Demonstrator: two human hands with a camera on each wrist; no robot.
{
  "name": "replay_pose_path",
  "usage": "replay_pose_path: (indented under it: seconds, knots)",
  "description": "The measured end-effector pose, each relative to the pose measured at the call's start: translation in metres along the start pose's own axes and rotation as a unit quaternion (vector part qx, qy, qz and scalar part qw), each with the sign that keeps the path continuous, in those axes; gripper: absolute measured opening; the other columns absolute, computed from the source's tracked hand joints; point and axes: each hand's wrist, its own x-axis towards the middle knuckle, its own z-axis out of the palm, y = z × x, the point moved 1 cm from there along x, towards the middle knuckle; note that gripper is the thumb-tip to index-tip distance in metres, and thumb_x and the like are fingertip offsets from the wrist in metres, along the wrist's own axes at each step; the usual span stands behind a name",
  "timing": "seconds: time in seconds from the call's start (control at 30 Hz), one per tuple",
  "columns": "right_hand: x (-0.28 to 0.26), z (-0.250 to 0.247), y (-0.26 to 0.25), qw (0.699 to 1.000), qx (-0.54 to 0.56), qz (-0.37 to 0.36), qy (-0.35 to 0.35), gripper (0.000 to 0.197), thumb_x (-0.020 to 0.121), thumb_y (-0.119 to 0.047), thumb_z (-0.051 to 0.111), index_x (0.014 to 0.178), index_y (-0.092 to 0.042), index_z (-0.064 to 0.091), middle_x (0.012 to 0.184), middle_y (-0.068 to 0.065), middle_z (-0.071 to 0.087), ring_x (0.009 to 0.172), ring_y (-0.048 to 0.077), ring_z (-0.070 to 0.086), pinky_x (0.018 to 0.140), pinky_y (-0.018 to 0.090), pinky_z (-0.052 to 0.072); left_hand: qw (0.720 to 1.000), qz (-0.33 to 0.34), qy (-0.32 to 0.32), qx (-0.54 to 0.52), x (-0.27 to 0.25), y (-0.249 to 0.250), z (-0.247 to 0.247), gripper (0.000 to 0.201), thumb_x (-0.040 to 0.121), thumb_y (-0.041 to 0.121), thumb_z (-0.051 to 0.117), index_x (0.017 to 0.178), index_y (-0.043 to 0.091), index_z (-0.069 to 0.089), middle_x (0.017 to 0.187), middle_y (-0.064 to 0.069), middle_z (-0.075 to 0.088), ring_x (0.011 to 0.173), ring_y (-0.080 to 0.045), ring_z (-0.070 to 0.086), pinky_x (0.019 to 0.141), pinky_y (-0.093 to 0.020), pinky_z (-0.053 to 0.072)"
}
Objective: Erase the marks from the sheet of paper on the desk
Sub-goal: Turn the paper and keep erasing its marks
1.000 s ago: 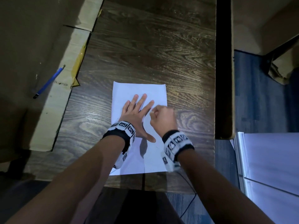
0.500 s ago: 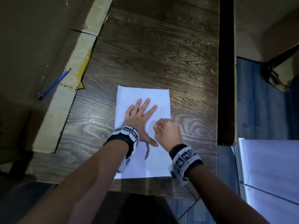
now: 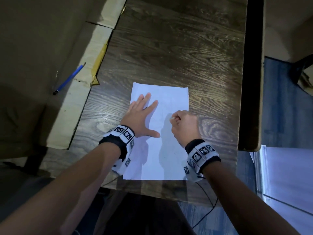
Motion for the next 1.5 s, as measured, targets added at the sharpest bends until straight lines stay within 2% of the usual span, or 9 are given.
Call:
replay_pose_path:
  seconds: [0.13,0.33,0.5,0.6,0.73,0.97,1.2,1.37,1.5]
  knots:
    - [-0.033,0.012,-0.01,0.997,-0.017,-0.043,-0.059,0.013,0.088,-0.012,0.056,0.079,-0.008,0.063,0.08,0.007,0.06,0.069,0.024,0.058,0.064,0.041,0.051,1.0,-0.003,0.003,-0.001,0.004,0.007,0.006,0.128,0.06,0.079,0.072,0.157,0.041,-0.003,0.16,0.002,-0.032,0.147,-0.024,-0.031,0.121,-0.047,-0.012]
    - [0.008,0.011,-0.027,0.998,-0.023,-0.026,-0.043,0.01,0.087,-0.014,0.057,0.084,-0.013,0.067,0.084,0.004,0.063,0.074,0.023,0.061,0.069,0.039,0.055,0.999,-0.012,-0.002,0.044,0.006,0.008,0.012,0.137,0.05,0.096,0.059,0.155,0.044,-0.012,0.158,0.0,-0.037,0.145,-0.027,-0.034,0.118,-0.049,-0.014]
    - [-0.003,0.015,-0.023,1.0,-0.004,-0.015,-0.02,0.009,0.088,-0.015,0.06,0.088,-0.012,0.068,0.087,0.006,0.065,0.078,0.024,0.063,0.072,0.04,0.054,0.997,-0.027,-0.011,0.076,0.007,0.015,0.007,0.138,0.051,0.093,0.062,0.155,0.04,-0.012,0.158,-0.007,-0.037,0.146,-0.034,-0.031,0.12,-0.054,-0.008]
    - [-0.021,0.011,-0.02,0.997,-0.012,-0.02,-0.072,0.011,0.088,-0.015,0.059,0.088,-0.01,0.069,0.087,0.006,0.065,0.079,0.022,0.063,0.07,0.033,0.053,0.995,-0.038,-0.022,0.094,0.008,0.021,0.003,0.139,0.052,0.089,0.067,0.155,0.039,-0.012,0.158,-0.011,-0.036,0.145,-0.041,-0.029,0.12,-0.06,-0.001]
    - [0.021,0.01,-0.032,0.999,-0.028,-0.014,-0.044,0.01,0.086,-0.016,0.059,0.079,-0.015,0.067,0.078,0.004,0.066,0.072,0.024,0.063,0.068,0.036,0.056,0.991,-0.052,-0.053,0.108,0.011,0.028,-0.003,0.145,0.052,0.085,0.072,0.156,0.035,-0.016,0.156,-0.014,-0.039,0.143,-0.045,-0.031,0.118,-0.062,-0.001]
    - [-0.022,0.011,-0.025,0.999,0.002,0.01,-0.053,0.01,0.086,-0.014,0.06,0.087,-0.01,0.07,0.081,0.003,0.067,0.072,0.019,0.062,0.066,0.028,0.05,0.992,-0.053,-0.043,0.109,0.011,0.025,-0.001,0.14,0.054,0.083,0.071,0.155,0.038,-0.015,0.157,-0.013,-0.037,0.144,-0.043,-0.03,0.119,-0.061,0.001]
    - [0.03,0.013,-0.037,1.0,-0.003,0.03,-0.001,0.009,0.087,-0.018,0.061,0.081,-0.015,0.067,0.081,0.002,0.067,0.073,0.021,0.064,0.07,0.034,0.055,0.992,-0.049,-0.052,0.103,0.01,0.024,-0.002,0.146,0.048,0.09,0.068,0.155,0.039,-0.017,0.156,-0.01,-0.039,0.144,-0.04,-0.032,0.118,-0.059,-0.005]
    - [-0.027,0.01,-0.03,0.997,-0.01,0.026,-0.068,0.011,0.085,-0.015,0.058,0.083,-0.011,0.069,0.079,0.003,0.066,0.071,0.019,0.062,0.065,0.028,0.05,0.992,-0.051,-0.045,0.109,0.011,0.023,-0.001,0.139,0.056,0.082,0.071,0.155,0.038,-0.016,0.157,-0.012,-0.038,0.145,-0.041,-0.03,0.12,-0.059,0.0]
    - [0.027,0.01,-0.044,0.999,-0.018,0.034,-0.017,0.013,0.085,-0.016,0.059,0.074,-0.014,0.065,0.073,0.004,0.066,0.068,0.024,0.064,0.064,0.032,0.054,0.991,-0.055,-0.054,0.108,0.011,0.024,-0.001,0.146,0.048,0.089,0.069,0.155,0.038,-0.017,0.156,-0.01,-0.039,0.144,-0.04,-0.032,0.119,-0.059,-0.005]
